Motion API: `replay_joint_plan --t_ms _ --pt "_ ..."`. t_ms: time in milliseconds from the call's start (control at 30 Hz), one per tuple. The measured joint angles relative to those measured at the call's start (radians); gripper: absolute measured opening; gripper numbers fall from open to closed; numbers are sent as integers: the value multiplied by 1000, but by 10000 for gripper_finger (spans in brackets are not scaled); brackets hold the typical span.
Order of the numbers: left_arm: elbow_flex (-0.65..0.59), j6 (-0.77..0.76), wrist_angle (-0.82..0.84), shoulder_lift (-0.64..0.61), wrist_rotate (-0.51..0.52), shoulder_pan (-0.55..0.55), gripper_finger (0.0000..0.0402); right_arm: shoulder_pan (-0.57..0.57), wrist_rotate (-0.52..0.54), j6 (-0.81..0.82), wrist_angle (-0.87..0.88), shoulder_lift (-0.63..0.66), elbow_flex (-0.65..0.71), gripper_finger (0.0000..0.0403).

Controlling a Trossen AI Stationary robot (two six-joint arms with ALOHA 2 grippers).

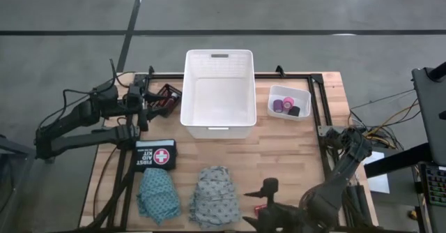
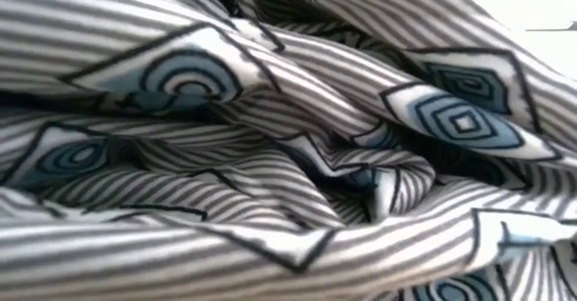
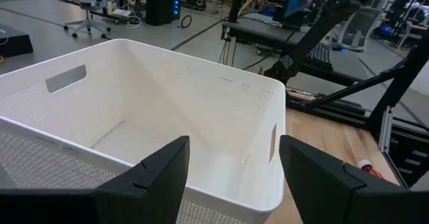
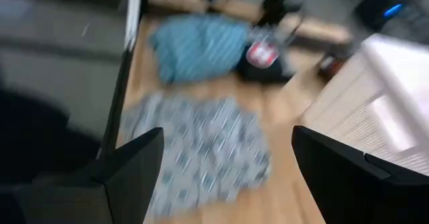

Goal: Pick & Place Medicine items
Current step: Put the red medicine bottle into the black bin

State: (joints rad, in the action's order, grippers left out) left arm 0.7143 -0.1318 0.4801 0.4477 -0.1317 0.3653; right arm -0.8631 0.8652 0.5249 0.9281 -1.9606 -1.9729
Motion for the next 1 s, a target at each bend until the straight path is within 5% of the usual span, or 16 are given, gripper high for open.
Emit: replay_joint_plan --t_ms 167,400,667,1000 --pt "0 0 1 0 0 0 237 8 -208 0 68 -3 28 325" --pt "0 0 4 0 0 0 239 -4 -318 197 17 -3 125 325" --pt "0 0 4 0 0 0 237 -11 -794 513 109 -3 255 325" --pt "0 0 4 0 0 0 238 -10 -811 530 120 -3 411 325"
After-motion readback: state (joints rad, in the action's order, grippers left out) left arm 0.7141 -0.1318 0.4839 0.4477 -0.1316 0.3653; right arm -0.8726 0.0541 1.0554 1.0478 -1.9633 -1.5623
